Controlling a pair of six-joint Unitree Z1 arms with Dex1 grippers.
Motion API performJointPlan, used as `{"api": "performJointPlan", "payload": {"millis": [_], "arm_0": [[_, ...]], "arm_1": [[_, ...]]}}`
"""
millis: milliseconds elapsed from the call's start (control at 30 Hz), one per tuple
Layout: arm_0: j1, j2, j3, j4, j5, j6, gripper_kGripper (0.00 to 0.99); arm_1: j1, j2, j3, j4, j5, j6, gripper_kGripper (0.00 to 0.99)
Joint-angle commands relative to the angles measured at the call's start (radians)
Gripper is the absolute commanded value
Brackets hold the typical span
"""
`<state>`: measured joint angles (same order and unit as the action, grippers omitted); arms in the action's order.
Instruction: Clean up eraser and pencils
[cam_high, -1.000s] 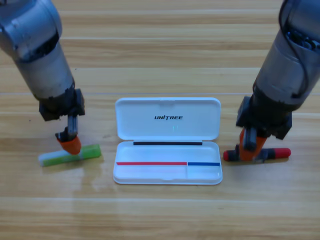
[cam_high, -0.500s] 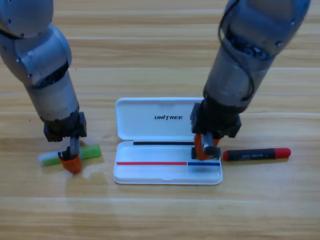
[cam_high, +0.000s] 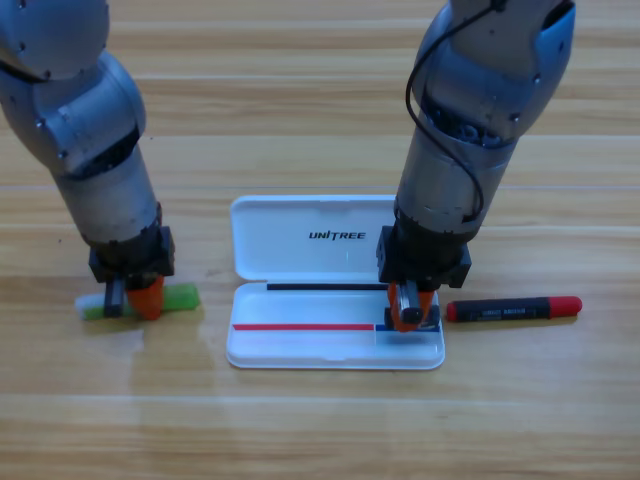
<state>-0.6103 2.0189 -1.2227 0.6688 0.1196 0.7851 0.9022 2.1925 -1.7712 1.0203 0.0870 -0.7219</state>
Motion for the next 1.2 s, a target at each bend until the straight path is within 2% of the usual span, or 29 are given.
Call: {"api": "performJointPlan", "payload": {"millis": [33, 133, 267, 433, 467, 533, 567, 600, 800, 933, 1067, 1200], "arm_0": [[0.02, -0.048, -0.014, 0.084, 0.029, 0.028, 0.0], [0.018, -0.095, -0.05, 0.155, 0.038, 0.032, 0.0], [0.018, -0.146, -0.072, 0.198, 0.057, 0.02, 0.0], [0.015, -0.161, -0.07, 0.213, 0.061, 0.009, 0.0], [0.015, -0.164, -0.069, 0.213, 0.061, 0.009, 0.0], [0.015, -0.169, -0.064, 0.215, 0.061, 0.005, 0.0], [0.015, -0.169, -0.064, 0.215, 0.061, 0.005, 0.0], [0.014, -0.169, -0.064, 0.216, 0.061, 0.005, 0.0], [0.014, -0.174, -0.064, 0.221, 0.061, 0.002, 0.0], [0.009, -0.18, -0.067, 0.226, 0.063, -0.001, 0.0], [-0.023, -0.201, -0.112, 0.259, 0.066, -0.006, 0.0], [-0.097, -0.209, -0.184, 0.314, 0.043, -0.001, 0.0]], "arm_1": [[0.014, 0.064, 0.001, 0.021, -0.023, -0.007, 0.0], [0.014, 0.066, 0.001, 0.023, -0.023, -0.004, 0.0], [0.014, 0.062, -0.001, 0.023, -0.023, 0.002, 0.0], [0.014, 0.069, -0.008, 0.024, -0.021, 0.007, 0.0], [0.014, 0.07, -0.011, 0.023, -0.021, 0.007, 0.101], [0.014, 0.072, -0.016, 0.024, -0.023, 0.019, 0.572], [0.014, 0.072, -0.019, 0.023, -0.024, 0.03, 0.762], [0.014, 0.069, -0.024, 0.024, -0.024, 0.036, 0.834], [0.014, 0.006, -0.028, 0.026, -0.026, 0.048, 0.917], [0.014, -0.099, -0.011, 0.064, -0.023, 0.048, 0.977], [0.006, -0.244, 0.093, 0.078, -0.024, 0.058, 0.99], [-0.04, -0.336, 0.23, 0.076, -0.023, 0.071, 0.99]]}}
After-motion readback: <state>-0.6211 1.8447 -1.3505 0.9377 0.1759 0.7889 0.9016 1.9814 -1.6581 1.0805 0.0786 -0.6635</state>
